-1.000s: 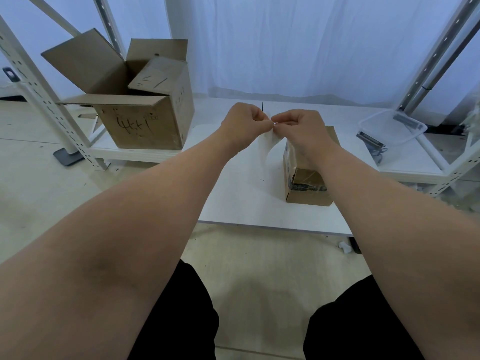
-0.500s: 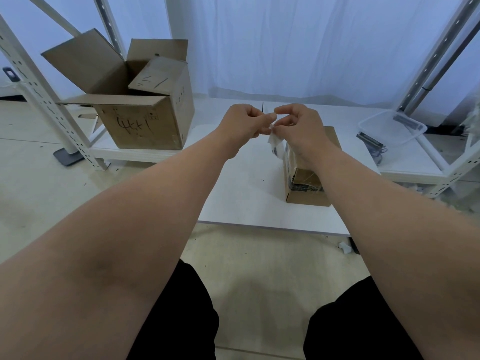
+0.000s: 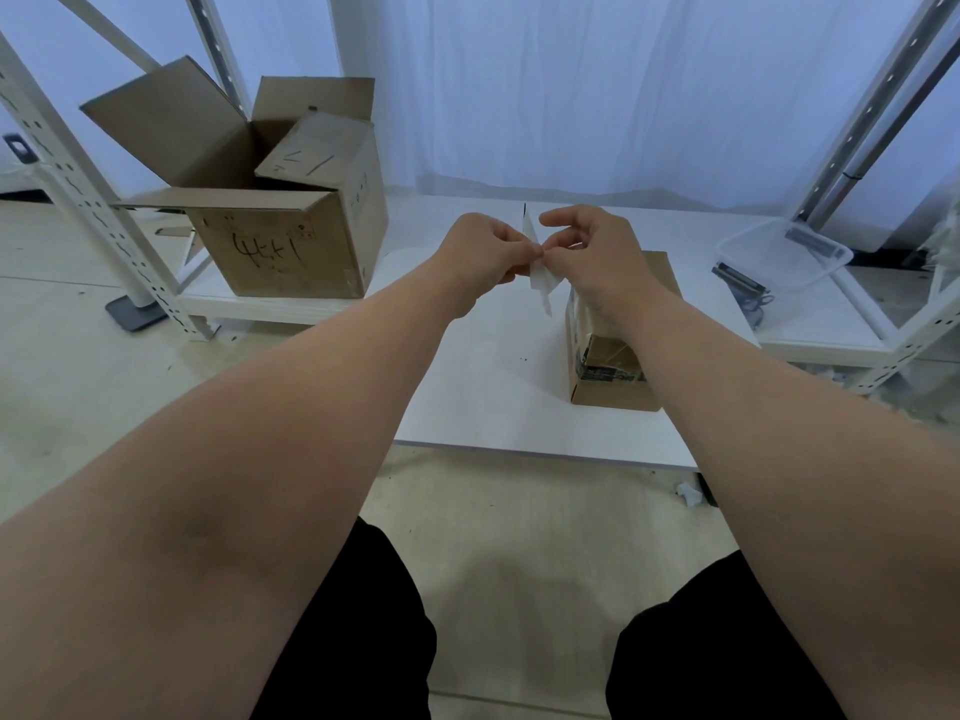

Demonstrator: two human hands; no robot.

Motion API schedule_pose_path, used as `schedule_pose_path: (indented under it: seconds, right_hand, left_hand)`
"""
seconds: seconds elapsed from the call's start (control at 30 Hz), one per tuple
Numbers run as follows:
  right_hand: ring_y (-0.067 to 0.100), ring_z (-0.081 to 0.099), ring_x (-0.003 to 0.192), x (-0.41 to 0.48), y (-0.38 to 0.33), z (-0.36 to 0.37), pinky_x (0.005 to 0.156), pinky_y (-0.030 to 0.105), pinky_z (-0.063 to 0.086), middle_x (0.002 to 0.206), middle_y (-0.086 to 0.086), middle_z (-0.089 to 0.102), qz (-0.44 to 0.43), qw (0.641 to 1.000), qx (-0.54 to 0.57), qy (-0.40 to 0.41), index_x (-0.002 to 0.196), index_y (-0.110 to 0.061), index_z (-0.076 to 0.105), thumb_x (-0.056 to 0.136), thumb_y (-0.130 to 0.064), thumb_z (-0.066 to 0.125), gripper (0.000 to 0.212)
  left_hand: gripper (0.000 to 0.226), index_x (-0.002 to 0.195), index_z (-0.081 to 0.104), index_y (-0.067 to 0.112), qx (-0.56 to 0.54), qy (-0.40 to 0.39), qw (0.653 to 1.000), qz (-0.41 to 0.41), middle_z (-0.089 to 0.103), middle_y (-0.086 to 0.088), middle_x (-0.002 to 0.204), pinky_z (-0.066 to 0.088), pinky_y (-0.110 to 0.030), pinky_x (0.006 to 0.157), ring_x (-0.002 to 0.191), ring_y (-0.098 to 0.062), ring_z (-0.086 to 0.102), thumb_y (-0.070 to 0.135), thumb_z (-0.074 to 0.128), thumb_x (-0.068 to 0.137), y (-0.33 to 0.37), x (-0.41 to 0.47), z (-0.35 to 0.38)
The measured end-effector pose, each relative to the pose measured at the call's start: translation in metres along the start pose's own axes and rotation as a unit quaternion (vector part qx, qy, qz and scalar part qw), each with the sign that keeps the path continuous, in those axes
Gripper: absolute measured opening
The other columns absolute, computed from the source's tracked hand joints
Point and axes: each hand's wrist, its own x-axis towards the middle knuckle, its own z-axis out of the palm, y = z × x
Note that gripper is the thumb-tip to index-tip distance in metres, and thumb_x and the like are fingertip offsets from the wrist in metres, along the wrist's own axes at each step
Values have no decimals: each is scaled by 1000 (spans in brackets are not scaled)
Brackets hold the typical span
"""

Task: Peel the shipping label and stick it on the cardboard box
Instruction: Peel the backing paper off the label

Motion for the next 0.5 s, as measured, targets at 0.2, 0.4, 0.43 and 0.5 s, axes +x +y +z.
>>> schedule_pose_path:
  seconds: [0.2,0.4,0.43,0.5]
  right_hand:
    - [1,58,81,0,-3,-2,69,8,46,89,-2,66,23,999,26,25,98,-5,71,83,-10,63,17]
    - [15,65,81,3,3,-6,81,26,53,87,8,70,30,999,31,19,91,0,73,83,-10,65,15]
    - [16,67,81,3,5,-6,82,27,55,88,9,71,32,999,30,14,92,0,73,83,-11,66,15]
    - [16,69,80,3,6,-5,84,29,57,91,11,72,37,999,35,0,95,1,72,84,-11,66,17]
  left_hand:
    - [16,71,63,12,40,7,999,21,58,0,70,41,-14,60,63,-5,53,19,66,85,0,-1,0]
    - [12,87,64,5,91,2,994,62,53,7,67,27,-3,37,44,7,47,17,64,87,-1,-4,2]
    - [9,86,63,6,93,1,993,66,56,6,71,29,-3,39,52,4,49,15,64,87,-1,-4,3]
    - [4,86,61,8,86,-1,994,73,61,1,82,33,-1,44,64,-1,51,11,64,85,-1,-4,3]
